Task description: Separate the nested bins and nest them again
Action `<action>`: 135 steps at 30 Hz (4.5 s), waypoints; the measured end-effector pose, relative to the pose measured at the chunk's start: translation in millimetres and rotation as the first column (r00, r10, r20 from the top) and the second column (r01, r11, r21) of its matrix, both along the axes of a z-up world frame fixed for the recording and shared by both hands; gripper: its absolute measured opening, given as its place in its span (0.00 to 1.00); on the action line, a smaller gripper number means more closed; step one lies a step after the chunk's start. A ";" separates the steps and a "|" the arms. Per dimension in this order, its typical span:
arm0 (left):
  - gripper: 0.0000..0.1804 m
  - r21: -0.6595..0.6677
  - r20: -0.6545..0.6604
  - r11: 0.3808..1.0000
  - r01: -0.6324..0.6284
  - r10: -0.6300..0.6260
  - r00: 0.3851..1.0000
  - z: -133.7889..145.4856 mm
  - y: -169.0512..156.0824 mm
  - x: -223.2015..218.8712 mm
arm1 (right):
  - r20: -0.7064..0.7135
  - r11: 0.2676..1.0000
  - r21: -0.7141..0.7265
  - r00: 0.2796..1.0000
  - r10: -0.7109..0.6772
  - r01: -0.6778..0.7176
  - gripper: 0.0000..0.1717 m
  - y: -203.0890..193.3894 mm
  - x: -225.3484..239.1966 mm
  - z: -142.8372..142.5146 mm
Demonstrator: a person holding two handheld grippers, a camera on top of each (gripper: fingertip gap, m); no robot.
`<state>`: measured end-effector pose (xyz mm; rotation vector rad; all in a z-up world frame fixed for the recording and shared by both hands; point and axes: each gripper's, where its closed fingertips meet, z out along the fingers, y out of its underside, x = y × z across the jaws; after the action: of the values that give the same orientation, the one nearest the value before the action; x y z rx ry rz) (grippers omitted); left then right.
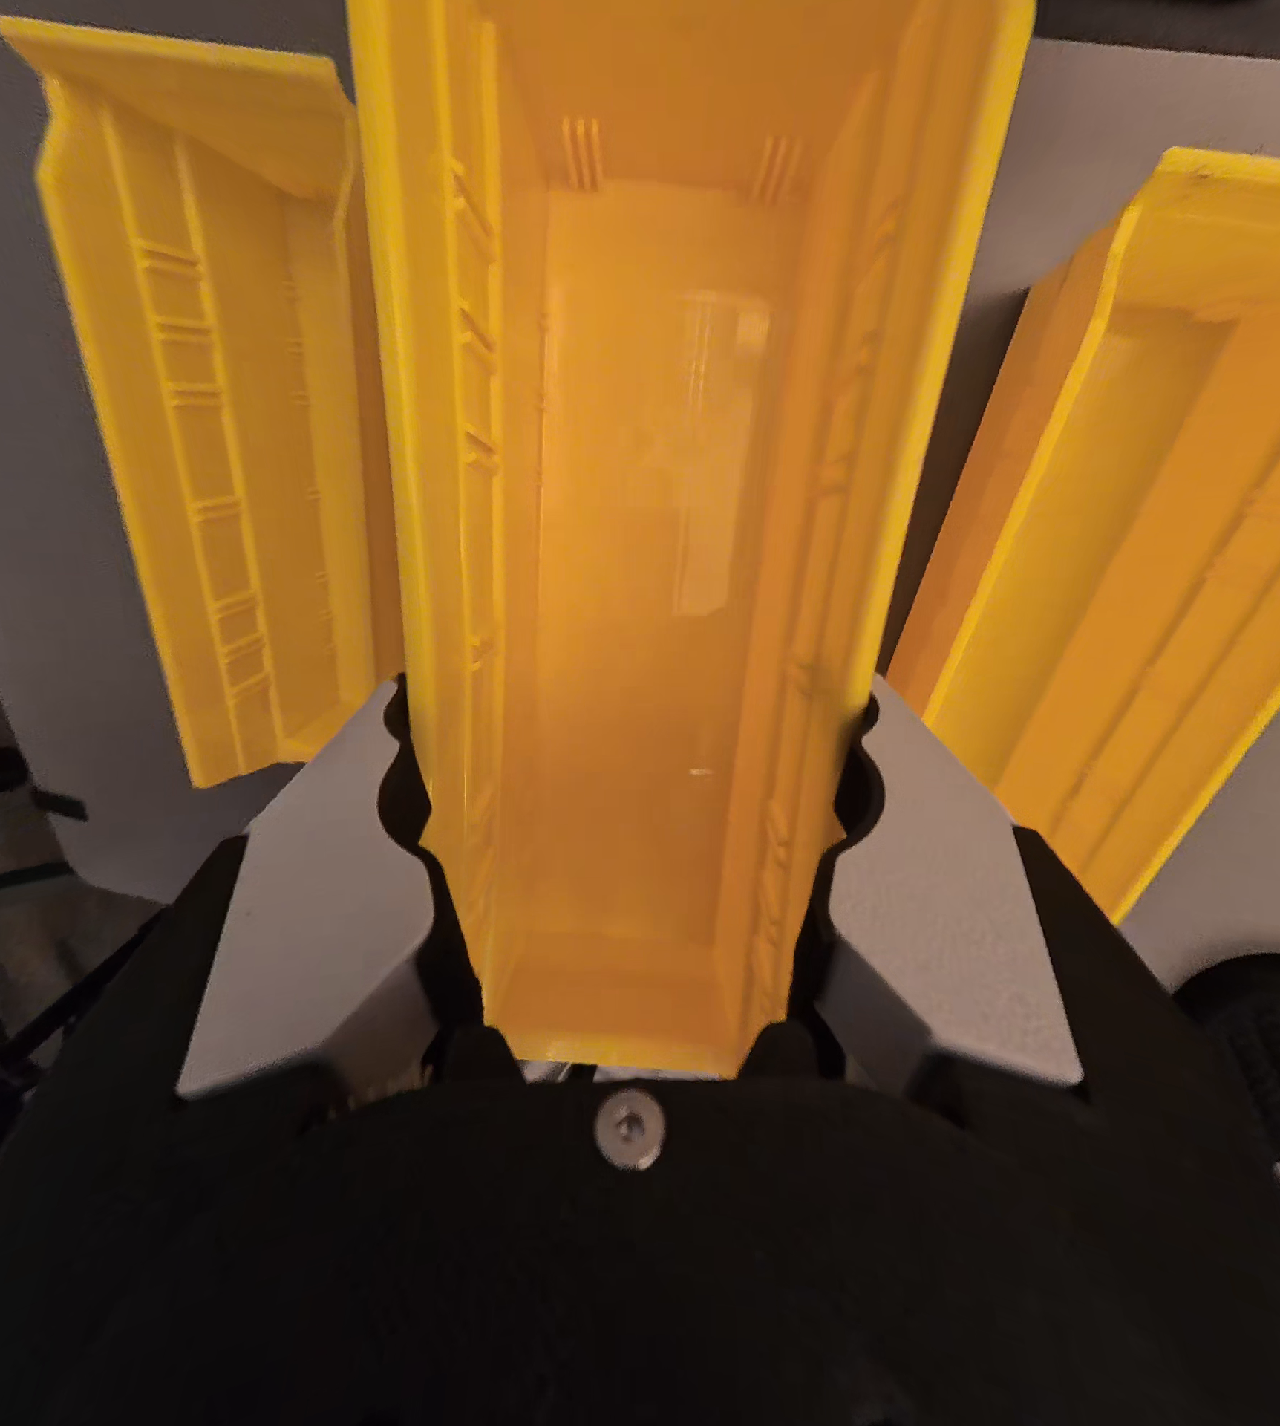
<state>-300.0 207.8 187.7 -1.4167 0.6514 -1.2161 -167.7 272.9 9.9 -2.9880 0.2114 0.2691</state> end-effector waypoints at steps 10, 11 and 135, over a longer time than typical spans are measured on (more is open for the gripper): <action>0.39 0.006 -0.046 1.000 -0.008 0.008 0.999 -3.1 -0.7 12.3 | -0.010 0.991 0.129 0.999 -0.043 0.044 0.64 -23.7 94.8 73.9; 0.39 0.007 -0.048 1.000 -0.009 0.009 0.999 -2.9 -0.7 13.3 | 0.002 0.989 0.135 0.998 -0.065 0.064 0.64 -29.1 113.2 76.2; 0.88 -0.292 -0.928 0.706 -0.645 -0.047 0.369 -236.2 64.4 146.5 | -0.171 -0.296 0.910 0.912 0.372 0.292 0.68 -156.5 377.8 219.3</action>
<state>-153.5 272.2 -48.5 -2.7159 0.5977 -0.1623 210.1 116.4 229.2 -1.0269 -0.1167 0.6672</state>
